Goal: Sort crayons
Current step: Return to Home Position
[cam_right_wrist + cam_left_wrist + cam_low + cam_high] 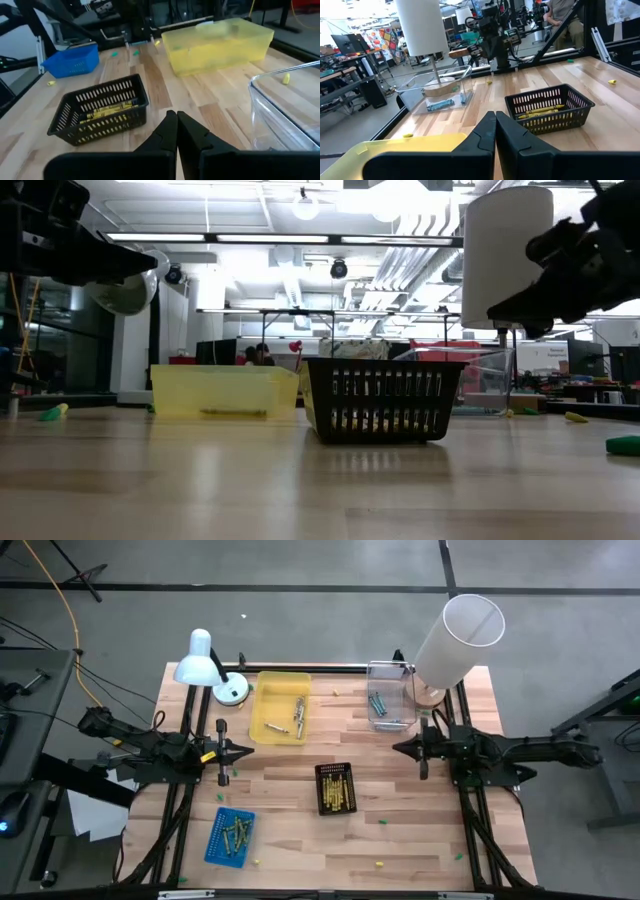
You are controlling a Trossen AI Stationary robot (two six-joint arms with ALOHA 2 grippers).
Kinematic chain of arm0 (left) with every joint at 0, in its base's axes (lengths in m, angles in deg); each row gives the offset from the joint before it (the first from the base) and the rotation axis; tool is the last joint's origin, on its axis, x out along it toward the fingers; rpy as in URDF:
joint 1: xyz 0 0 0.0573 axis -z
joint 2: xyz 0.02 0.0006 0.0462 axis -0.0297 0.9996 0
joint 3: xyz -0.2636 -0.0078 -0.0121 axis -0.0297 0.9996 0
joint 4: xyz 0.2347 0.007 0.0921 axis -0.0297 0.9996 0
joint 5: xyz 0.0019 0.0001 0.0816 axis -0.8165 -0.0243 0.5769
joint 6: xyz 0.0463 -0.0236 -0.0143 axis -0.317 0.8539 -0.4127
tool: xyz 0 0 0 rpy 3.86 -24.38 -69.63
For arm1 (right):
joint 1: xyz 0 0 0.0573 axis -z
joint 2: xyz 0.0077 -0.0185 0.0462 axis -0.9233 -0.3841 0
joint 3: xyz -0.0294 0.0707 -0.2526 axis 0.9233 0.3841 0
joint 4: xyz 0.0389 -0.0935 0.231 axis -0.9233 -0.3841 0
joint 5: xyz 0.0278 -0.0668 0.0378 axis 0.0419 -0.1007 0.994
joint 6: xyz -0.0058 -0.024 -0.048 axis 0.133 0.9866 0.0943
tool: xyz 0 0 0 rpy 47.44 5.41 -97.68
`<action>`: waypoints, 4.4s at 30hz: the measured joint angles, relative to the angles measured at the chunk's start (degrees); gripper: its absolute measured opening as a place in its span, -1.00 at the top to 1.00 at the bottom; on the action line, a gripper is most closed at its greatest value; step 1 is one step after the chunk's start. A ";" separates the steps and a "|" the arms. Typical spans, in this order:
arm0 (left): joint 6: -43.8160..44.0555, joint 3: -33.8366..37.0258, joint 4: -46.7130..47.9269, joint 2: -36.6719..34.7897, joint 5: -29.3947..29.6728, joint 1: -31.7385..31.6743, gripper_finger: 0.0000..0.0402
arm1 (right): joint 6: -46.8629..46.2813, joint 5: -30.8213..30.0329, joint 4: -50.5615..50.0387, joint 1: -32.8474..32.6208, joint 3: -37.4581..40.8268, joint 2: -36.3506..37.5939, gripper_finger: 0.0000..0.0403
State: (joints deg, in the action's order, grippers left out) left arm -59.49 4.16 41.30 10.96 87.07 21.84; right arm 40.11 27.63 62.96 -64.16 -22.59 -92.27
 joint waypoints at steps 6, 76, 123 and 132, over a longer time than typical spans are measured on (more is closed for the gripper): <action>0.00 0.00 0.02 0.00 0.00 -0.02 1.00 | 1.89 2.83 -3.04 0.00 1.43 5.33 1.00; 0.02 0.00 2.34 -8.15 -0.02 -0.92 1.00 | 1.52 4.46 -3.08 -5.92 1.45 19.15 1.00; 0.00 0.00 2.34 -8.13 0.00 -0.94 1.00 | 1.52 4.42 -3.17 -5.92 1.47 18.32 1.00; 0.02 0.00 2.34 -8.13 -0.01 -0.93 1.00 | 1.52 4.42 -3.17 -5.92 1.47 18.32 1.00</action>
State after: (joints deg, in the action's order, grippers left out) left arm -59.47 4.16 43.64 2.83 87.06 20.92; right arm 41.64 32.05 59.78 -70.09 -21.12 -73.96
